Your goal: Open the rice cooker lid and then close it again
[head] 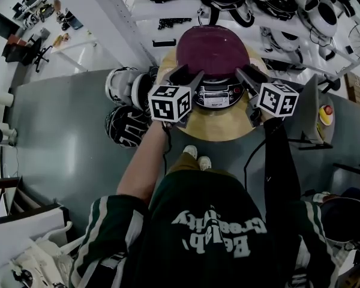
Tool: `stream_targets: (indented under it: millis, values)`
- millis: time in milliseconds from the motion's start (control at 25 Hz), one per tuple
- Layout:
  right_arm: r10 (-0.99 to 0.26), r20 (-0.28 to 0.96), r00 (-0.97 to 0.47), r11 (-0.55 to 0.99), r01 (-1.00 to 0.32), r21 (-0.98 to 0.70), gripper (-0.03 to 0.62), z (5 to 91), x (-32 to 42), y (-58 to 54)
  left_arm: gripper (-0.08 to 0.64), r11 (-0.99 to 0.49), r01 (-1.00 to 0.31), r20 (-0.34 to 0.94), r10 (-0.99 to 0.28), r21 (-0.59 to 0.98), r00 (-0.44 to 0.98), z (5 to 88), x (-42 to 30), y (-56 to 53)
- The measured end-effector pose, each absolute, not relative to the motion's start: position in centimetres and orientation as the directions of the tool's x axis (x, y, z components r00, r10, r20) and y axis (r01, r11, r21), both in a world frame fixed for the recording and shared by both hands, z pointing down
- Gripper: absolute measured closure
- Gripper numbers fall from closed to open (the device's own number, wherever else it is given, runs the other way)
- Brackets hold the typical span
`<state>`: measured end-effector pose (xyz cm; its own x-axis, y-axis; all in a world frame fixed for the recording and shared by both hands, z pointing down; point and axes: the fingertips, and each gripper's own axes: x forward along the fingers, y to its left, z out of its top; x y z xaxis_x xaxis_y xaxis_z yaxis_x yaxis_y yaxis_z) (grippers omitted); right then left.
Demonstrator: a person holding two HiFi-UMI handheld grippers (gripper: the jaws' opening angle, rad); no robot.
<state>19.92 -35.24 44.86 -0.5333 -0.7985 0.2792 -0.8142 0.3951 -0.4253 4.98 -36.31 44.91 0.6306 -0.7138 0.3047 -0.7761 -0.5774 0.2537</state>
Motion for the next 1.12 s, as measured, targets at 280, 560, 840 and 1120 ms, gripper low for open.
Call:
stream_targets:
  millis: [280,560,840,1120]
  values:
    - [-0.795,0.332,-0.507,0.380,-0.844,-0.380,0.416,46.9,19.5,-35.2,0.354,-0.561,-0.788,0.334,-0.714,0.255,0.616,46.9,4.9,-36.2]
    - [-0.787,0.372,-0.491,0.382,-0.863,-0.332,0.416,47.9,19.0,-35.9,0.364,-0.557,-0.793,0.361,-0.707,0.245,0.608,48.0,5.0,-36.3]
    - [-0.768,0.419,-0.485,0.375,-0.870,-0.319,0.419,49.9,18.8,-35.9,0.364,-0.563,-0.794,0.407,-0.686,0.227,0.603,49.9,5.2,-36.4]
    - [-0.754,0.476,-0.453,0.374,-0.891,-0.257,0.439,50.8,18.8,-35.9,0.369,-0.560,-0.795,0.419,-0.680,0.234,0.602,50.6,5.1,-36.5]
